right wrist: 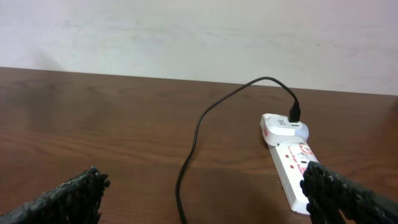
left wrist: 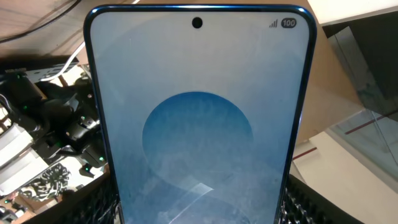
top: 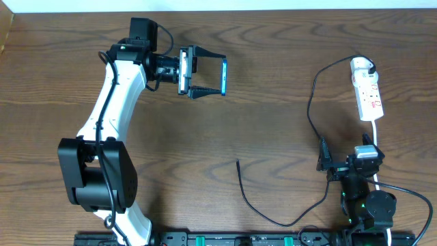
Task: Plug charger to phone and switch on socket
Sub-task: 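Rotate the held phone with the left gripper toward the right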
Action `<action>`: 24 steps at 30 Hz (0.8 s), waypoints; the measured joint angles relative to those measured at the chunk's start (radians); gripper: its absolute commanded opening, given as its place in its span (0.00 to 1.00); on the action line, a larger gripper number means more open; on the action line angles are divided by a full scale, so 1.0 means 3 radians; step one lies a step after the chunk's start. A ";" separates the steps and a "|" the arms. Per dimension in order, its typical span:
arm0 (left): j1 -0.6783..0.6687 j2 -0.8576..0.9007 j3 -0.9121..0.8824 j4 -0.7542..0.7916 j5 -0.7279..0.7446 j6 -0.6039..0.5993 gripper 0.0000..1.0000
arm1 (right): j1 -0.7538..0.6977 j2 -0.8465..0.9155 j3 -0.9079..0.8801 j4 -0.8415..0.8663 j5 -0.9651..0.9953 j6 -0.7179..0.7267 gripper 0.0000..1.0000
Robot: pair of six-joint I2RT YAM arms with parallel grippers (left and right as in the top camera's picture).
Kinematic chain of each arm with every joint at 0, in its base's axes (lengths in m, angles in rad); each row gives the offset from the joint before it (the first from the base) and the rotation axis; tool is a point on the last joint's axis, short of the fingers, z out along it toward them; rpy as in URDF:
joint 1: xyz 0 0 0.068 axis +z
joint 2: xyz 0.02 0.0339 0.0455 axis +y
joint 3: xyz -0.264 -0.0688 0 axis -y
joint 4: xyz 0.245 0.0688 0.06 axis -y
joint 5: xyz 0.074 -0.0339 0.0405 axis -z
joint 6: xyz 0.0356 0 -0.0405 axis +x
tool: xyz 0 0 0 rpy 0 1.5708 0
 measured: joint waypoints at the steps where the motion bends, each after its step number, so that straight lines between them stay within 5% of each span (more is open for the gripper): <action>1: 0.0000 0.0000 0.0000 -0.0001 0.0006 -0.0019 0.07 | 0.0000 0.0000 0.0000 0.0000 0.0000 0.0000 0.99; 24: 0.0000 0.0000 0.0000 0.0001 0.0036 -0.0038 0.07 | 0.0000 0.0000 0.0000 0.0000 0.0000 -0.0001 0.99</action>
